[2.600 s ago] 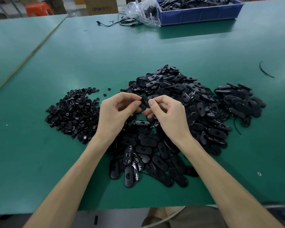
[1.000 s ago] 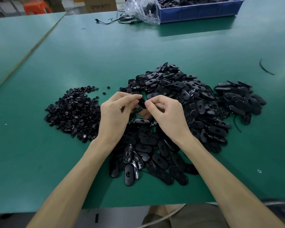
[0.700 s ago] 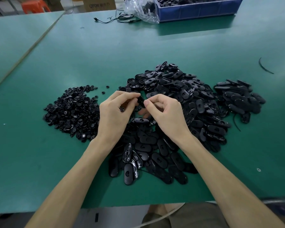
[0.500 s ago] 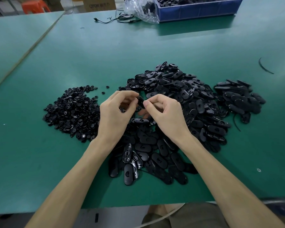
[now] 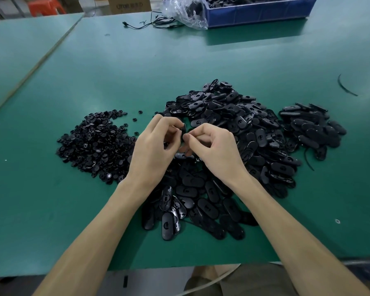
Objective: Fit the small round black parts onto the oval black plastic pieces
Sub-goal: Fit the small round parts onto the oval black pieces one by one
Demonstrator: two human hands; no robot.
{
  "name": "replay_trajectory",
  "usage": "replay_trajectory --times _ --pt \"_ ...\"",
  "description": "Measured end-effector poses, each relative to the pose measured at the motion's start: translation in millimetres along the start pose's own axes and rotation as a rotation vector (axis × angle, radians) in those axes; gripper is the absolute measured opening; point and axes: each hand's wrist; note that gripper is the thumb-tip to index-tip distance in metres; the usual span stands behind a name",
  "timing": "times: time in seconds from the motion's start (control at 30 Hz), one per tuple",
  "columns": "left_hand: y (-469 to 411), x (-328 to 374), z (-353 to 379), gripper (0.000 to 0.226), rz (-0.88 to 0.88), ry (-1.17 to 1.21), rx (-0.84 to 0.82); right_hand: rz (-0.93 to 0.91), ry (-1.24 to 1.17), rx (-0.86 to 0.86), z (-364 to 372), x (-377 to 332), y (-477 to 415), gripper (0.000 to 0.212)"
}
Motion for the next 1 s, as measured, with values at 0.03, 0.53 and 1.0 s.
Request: replay_trajectory --times 0.03,0.53,1.0 --pt "0.4 -0.6 0.2 0.015 0.002 -0.004 -0.005 0.001 0.004 -0.005 0.1 0.1 -0.1 0.014" --pt "-2.0 -0.6 -2.3 0.025 -0.031 0.003 -0.039 -0.017 0.040 0.020 0.0 -0.3 0.8 0.010" --pt "-8.5 -3.0 -6.7 0.024 -0.311 0.468 -0.134 -0.053 0.014 0.068 1.4 2.3 1.8 0.005"
Point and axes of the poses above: each hand's wrist, its own y-axis away from the middle knuckle, its own z-axis out of the palm, x = y × z, and after that the axes turned 5 degrees about -y, right-handed
